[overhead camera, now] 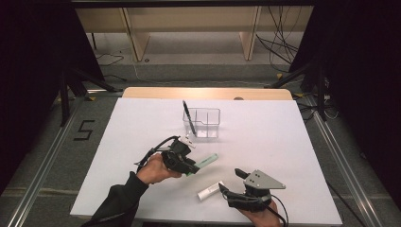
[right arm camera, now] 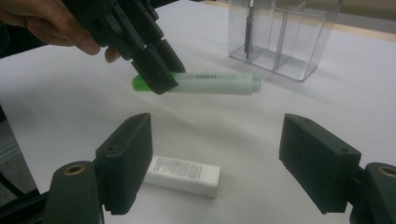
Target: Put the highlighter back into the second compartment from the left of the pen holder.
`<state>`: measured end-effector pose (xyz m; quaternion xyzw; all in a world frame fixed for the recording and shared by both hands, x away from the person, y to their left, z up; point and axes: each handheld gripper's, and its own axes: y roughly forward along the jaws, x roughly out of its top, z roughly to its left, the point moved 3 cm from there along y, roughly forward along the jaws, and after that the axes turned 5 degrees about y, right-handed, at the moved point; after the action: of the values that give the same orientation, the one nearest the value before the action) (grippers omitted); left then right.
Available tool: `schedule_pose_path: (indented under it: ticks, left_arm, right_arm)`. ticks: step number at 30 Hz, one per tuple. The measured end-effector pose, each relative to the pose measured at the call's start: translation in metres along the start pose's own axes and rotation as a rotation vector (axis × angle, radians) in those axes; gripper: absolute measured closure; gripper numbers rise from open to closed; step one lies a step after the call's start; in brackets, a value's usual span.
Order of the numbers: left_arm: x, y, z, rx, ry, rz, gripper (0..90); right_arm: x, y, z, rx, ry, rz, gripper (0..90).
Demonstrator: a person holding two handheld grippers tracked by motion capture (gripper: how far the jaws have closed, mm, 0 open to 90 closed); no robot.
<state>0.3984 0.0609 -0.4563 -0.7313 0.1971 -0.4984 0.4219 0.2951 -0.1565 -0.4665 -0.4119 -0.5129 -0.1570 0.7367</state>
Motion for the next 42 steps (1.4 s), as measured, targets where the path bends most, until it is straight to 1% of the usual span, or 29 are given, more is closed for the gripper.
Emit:
schedule_pose_path:
  ticks: [6, 9, 10, 12, 15, 18, 22, 25, 28, 29, 30, 32, 37, 39, 42]
  left_arm:
    - [0.003, 0.003, -0.012, -0.036, 0.03, 0.013, 66.3]
    - [0.004, 0.005, -0.017, -0.051, 0.051, 0.033, 66.4]
    - [0.005, 0.006, -0.019, -0.055, 0.064, 0.038, 66.3]
    - [0.005, 0.007, -0.023, -0.064, 0.075, 0.046, 66.3]
    - [0.006, 0.008, -0.029, -0.079, 0.097, 0.063, 66.3]
    - [0.007, 0.009, -0.035, -0.088, 0.127, 0.087, 66.3]
    - [0.008, 0.01, -0.042, -0.104, 0.15, 0.094, 66.3]
    - [0.009, 0.011, -0.047, -0.112, 0.168, 0.105, 66.4]
    - [0.01, 0.01, -0.051, -0.116, 0.169, 0.103, 66.3]
    - [0.011, 0.009, -0.051, -0.117, 0.177, 0.106, 66.3]
    - [0.011, 0.009, -0.052, -0.118, 0.174, 0.104, 66.4]
    - [0.012, 0.007, -0.053, -0.122, 0.181, 0.105, 66.4]
    - [0.012, 0.007, -0.057, -0.135, 0.19, 0.111, 66.4]
    - [0.013, 0.007, -0.058, -0.139, 0.193, 0.111, 66.4]
    - [0.013, 0.006, -0.06, -0.134, 0.203, 0.116, 66.4]
  right_arm:
    - [0.003, -0.002, 0.009, -0.031, -0.084, -0.015, 26.1]
    - [0.006, -0.004, 0.013, -0.042, -0.122, -0.028, 25.9]
    - [0.006, -0.004, 0.015, -0.045, -0.138, -0.03, 25.9]
    - [0.007, -0.004, 0.018, -0.049, -0.171, -0.029, 25.9]
    - [0.005, -0.002, 0.024, -0.063, -0.235, -0.003, 26.3]
    - [0.003, 0.0, 0.03, -0.073, -0.302, 0.009, 26.7]
    - [0.001, 0.003, 0.039, -0.081, -0.374, 0.02, 27.8]
    - [-0.002, 0.005, 0.043, -0.096, -0.431, 0.03, 28.4]
    - [-0.005, 0.006, 0.047, -0.108, -0.487, 0.048, 29.4]
    - [-0.006, 0.007, 0.048, -0.113, -0.503, 0.053, 29.8]
    - [-0.007, 0.008, 0.049, -0.118, -0.521, 0.058, 30.2]
    - [-0.008, 0.009, 0.051, -0.132, -0.555, 0.065, 31.2]
    - [-0.013, 0.012, 0.055, -0.171, -0.639, 0.082, 34.7]
    - [-0.015, 0.013, 0.057, -0.188, -0.681, 0.089, 35.8]
    - [-0.018, 0.015, 0.06, -0.224, -0.741, 0.104, 37.5]
